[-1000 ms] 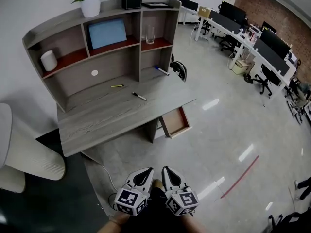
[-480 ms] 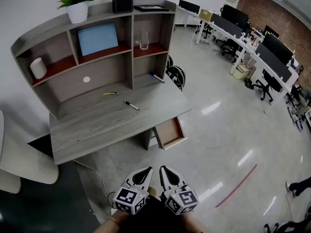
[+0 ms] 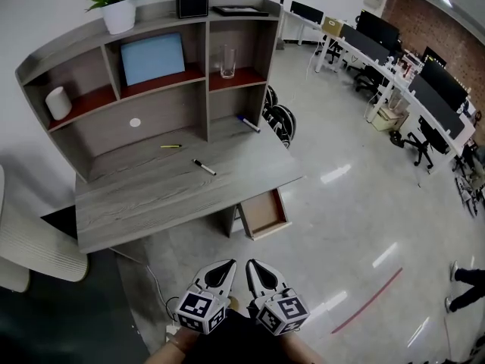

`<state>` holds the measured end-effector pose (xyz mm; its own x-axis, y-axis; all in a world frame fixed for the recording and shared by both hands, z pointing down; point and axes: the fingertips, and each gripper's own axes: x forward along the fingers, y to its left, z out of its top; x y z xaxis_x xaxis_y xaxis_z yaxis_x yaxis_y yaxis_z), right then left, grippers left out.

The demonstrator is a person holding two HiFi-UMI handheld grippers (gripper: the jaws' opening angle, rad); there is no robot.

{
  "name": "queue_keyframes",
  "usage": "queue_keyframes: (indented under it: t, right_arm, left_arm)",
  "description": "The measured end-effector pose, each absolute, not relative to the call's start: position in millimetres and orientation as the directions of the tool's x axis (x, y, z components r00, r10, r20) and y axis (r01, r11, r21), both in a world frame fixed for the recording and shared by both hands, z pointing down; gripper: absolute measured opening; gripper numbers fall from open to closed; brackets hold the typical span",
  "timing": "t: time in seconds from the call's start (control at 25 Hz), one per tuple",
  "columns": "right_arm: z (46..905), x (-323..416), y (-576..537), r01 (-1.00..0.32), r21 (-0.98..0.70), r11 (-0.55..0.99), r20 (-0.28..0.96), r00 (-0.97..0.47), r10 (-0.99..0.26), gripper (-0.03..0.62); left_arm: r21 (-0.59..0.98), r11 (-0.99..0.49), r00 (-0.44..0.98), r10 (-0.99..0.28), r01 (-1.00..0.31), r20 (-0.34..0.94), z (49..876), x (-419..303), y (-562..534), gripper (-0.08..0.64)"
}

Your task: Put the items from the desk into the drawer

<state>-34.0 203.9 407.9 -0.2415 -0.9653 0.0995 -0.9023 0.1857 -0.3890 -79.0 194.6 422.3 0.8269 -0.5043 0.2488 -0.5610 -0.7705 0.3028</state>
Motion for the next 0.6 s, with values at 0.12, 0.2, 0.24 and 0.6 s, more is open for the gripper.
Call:
queue_keyframes:
  t: [0.12, 0.2, 0.24, 0.6]
  right_arm:
    - [414.0, -31.5, 208.3, -0.894, -0.412, 0.178, 0.105, -0.241, -0.965, 0.028]
    - [415.5, -31.1, 210.7, -0.892, -0.416, 0.176, 0.111, -0.241, -0.964, 0.028]
    - [415.1, -31.0, 211.4, -0.893, -0.416, 0.172, 0.112, -0.238, -0.965, 0.028]
    - [419.3, -32.9, 209.2, -0.889, -0.426, 0.167, 0.129, -0.242, -0.962, 0.028]
  left_arm:
    - [0.294, -0.768, 0.820, -0.505, -0.570, 0.270, 426.0, -80.2, 197.8, 0.026]
    - [0.290, -0.765, 0.816, -0.505, -0.574, 0.282, 427.4, -82.1, 200.0, 0.026]
    - [0.293, -0.762, 0.814, -0.508, -0.577, 0.282, 427.0, -83.1, 201.2, 0.026]
    - [0.318, -0.738, 0.803, -0.531, -0.595, 0.271, 427.0, -84.9, 201.9, 0.026]
